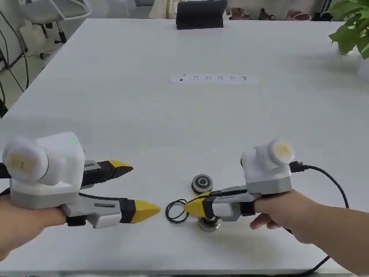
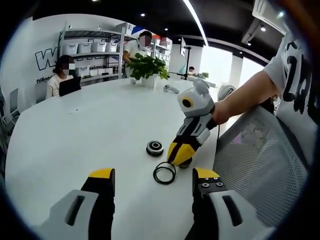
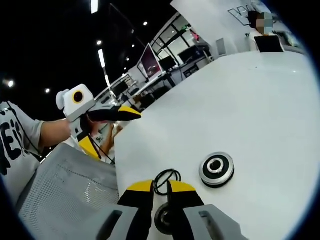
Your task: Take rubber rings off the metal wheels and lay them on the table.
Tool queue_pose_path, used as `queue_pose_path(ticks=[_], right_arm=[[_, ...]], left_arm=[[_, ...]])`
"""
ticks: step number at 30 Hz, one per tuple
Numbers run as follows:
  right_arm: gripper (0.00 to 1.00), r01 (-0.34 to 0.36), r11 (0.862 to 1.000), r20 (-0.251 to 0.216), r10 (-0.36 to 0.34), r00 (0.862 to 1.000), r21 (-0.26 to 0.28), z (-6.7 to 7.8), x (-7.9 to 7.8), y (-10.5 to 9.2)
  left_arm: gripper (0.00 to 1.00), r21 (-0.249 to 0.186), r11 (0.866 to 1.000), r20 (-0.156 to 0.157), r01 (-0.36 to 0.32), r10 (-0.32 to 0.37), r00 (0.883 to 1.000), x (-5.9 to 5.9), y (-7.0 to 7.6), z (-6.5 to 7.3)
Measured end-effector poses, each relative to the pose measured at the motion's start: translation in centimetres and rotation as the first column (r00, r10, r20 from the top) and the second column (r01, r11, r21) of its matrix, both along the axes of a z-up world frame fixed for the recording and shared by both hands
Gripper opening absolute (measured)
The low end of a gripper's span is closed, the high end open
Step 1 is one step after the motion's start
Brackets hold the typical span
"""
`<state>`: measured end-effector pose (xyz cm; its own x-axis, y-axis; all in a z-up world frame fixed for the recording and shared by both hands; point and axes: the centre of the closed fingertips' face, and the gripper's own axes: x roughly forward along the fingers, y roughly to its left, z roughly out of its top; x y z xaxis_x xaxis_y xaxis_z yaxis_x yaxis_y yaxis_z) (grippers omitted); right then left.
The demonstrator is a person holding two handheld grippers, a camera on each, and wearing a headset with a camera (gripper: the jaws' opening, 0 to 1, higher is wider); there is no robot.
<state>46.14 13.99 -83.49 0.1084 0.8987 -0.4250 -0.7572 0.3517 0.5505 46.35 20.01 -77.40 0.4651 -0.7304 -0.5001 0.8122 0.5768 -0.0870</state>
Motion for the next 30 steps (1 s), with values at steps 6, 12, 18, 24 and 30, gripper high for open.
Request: queue_pose_path(ticks=[6, 12, 18, 24, 30], right_arm=[[0.13, 0.012, 1.0, 0.013, -0.012, 1.0, 0.006, 0.3, 0.4, -0.2], [0.16, 0.009, 1.0, 0.034, -0.009, 0.999, 0.004, 0.5, 0.5, -0.5], [0.17, 0.033, 0.999, 0.049, -0.033, 0.998, 0.014, 1.2, 1.2, -1.1], [0.17, 0.059, 0.998, 0.063, -0.06, 0.996, 0.024, 1.8, 2.1, -1.8], [0.18, 0.081, 0.996, 0.076, -0.082, 0.994, 0.024, 2.2, 2.8, -2.6]], left_arm=[[0.6, 0.003, 1.0, -0.002, -0.002, 0.002, 1.0, 0.0, 0.1, -0.1], [0.6, 0.003, 1.0, -0.003, 0.002, -0.002, 1.0, 0.0, -0.1, 0.0], [0.6, 0.004, 1.0, -0.009, 0.0, 0.0, 1.0, 0.2, -0.2, -0.1], [0.59, 0.007, 1.0, -0.014, 0.004, -0.003, 1.0, 0.5, -0.4, -0.3], [0.58, 0.004, 1.0, -0.015, 0.004, -0.004, 1.0, 1.0, -0.7, -0.3]])
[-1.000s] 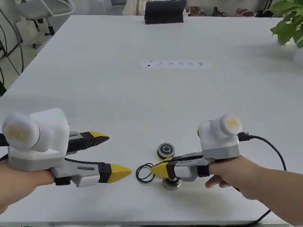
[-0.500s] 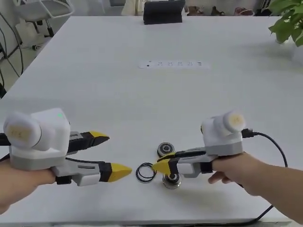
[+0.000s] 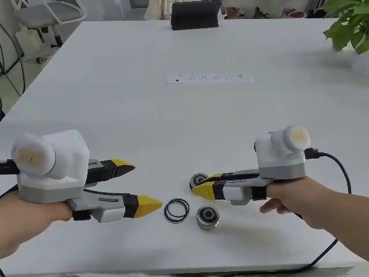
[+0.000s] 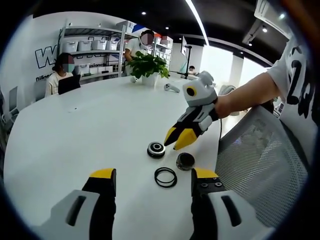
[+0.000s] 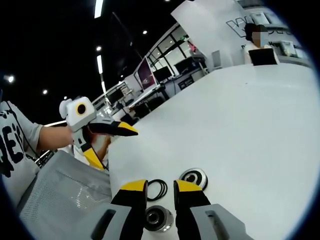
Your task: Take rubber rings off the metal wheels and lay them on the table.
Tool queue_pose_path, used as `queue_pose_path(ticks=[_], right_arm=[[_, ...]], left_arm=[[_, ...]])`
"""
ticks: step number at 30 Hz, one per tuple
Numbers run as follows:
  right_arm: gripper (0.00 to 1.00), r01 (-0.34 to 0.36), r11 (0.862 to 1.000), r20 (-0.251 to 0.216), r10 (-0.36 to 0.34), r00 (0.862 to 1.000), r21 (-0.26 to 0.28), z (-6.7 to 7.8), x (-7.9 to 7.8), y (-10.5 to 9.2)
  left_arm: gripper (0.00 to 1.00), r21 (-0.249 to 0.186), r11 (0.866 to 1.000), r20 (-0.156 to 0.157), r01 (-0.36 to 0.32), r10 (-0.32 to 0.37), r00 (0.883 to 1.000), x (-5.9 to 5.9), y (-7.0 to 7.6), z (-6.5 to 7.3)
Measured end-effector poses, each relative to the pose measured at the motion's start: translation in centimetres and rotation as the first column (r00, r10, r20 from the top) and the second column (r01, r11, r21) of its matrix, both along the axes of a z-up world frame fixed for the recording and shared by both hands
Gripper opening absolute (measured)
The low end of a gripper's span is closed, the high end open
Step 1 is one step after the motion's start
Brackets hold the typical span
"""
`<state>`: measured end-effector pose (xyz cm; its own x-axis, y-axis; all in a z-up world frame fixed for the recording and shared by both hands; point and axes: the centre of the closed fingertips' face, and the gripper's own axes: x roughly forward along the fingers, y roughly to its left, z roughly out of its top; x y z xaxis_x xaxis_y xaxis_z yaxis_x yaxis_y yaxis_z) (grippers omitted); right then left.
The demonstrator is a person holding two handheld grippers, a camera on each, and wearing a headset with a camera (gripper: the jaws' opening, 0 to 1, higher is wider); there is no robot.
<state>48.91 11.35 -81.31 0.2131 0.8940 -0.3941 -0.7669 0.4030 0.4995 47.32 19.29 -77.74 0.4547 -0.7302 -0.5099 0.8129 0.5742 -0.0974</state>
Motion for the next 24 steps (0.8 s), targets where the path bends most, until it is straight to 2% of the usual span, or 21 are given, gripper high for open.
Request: queue_pose_path(ticks=[24], right_arm=[[0.18, 0.053, 0.998, 0.039, -0.052, 0.998, -0.024, -0.2, 1.4, -2.4]], left_arm=[[0.56, -0.01, 1.0, -0.003, 0.03, -0.03, 1.0, 2.3, -2.7, -0.2]])
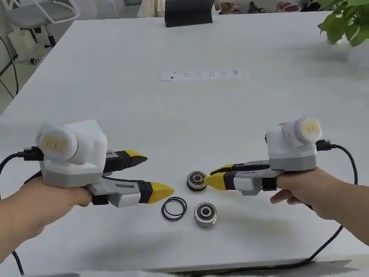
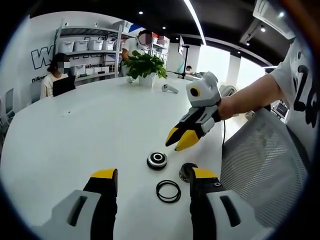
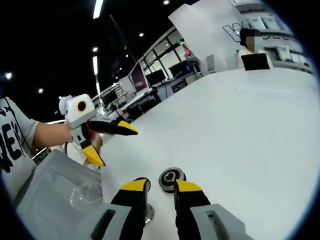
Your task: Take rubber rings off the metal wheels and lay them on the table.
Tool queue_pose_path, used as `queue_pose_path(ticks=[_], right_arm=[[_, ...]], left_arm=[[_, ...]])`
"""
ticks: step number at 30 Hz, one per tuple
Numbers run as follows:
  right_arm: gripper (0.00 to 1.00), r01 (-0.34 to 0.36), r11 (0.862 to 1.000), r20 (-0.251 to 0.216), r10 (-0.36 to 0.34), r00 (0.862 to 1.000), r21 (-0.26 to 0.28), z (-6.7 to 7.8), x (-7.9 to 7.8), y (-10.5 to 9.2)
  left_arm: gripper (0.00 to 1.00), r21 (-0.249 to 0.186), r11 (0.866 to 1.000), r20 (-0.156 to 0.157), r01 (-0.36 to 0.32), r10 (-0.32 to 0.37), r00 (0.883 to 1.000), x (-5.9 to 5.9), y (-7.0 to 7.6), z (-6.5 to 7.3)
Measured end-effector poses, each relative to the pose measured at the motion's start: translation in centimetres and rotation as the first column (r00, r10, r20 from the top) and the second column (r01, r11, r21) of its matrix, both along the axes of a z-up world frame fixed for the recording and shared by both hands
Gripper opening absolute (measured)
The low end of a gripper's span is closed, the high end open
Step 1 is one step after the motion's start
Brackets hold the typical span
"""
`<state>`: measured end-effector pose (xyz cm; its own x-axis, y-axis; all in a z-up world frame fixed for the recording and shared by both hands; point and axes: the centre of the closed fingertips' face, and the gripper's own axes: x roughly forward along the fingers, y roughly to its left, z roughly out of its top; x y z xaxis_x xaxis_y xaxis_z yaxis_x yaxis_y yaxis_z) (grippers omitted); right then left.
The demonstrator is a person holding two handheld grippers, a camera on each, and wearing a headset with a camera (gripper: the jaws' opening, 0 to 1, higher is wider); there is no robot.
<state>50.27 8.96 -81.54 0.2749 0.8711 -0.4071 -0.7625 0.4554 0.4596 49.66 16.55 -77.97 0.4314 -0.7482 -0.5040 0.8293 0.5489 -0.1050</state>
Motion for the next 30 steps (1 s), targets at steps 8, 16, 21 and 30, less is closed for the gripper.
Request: queue_pose_path(ticks=[8, 16, 21, 30], right_arm=[[0.19, 0.005, 1.0, 0.017, -0.005, 1.0, -0.025, -0.6, 0.5, -0.8], [0.19, 0.003, 0.998, 0.036, -0.001, 0.999, -0.055, -1.3, 0.8, -1.5], [0.19, 0.006, 0.998, 0.043, -0.003, 0.999, -0.067, -1.6, 0.9, -1.7], [0.19, -0.002, 0.996, 0.056, 0.007, 0.998, -0.089, -2.3, 1.1, -2.0]], left_arm=[[0.55, 0.0, 1.0, -0.003, 0.015, -0.015, 1.0, 0.5, -1.2, -0.3], [0.54, 0.003, 1.0, -0.007, 0.026, -0.026, 1.0, 1.1, -2.0, -0.6], [0.53, -0.003, 1.0, -0.013, 0.029, -0.029, 0.999, 1.4, -2.5, -0.7], [0.48, 0.002, 0.999, -0.027, 0.034, -0.034, 0.999, 1.7, -2.9, -1.4]])
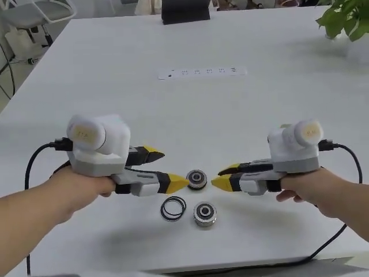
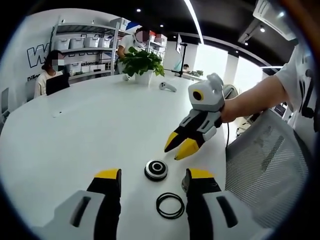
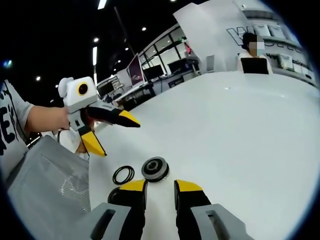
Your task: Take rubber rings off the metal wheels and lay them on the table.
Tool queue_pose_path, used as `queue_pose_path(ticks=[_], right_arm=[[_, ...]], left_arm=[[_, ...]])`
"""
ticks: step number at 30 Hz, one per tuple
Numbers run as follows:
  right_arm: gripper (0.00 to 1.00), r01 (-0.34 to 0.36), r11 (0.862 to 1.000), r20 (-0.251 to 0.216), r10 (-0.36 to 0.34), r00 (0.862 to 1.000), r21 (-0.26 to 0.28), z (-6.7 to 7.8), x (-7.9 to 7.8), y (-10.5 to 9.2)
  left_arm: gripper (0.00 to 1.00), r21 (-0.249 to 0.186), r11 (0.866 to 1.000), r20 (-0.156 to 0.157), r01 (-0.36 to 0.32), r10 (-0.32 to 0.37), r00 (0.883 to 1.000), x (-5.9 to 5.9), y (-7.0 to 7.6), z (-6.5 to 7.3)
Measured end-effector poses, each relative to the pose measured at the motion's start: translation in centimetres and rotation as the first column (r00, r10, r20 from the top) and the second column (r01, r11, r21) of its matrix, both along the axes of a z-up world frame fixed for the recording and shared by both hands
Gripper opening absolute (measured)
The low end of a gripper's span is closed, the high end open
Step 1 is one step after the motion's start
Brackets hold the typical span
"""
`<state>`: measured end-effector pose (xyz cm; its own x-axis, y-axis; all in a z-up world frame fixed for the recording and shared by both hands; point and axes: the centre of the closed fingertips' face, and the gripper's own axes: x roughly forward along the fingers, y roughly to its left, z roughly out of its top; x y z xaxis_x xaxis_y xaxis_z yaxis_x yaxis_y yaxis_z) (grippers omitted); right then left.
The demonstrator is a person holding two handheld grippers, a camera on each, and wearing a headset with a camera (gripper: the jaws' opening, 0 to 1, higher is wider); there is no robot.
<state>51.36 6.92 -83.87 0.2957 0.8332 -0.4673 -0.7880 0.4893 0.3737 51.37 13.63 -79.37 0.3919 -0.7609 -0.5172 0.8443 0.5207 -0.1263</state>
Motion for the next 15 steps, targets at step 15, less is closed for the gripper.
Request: queue_pose_path(ticks=[15], right_arm=[[0.19, -0.026, 1.0, 0.005, 0.027, 1.0, -0.016, -0.7, -0.2, 0.6]], left_arm=[[0.42, 0.016, 1.0, -0.032, 0.016, -0.015, 0.999, 0.4, -1.1, -1.8]])
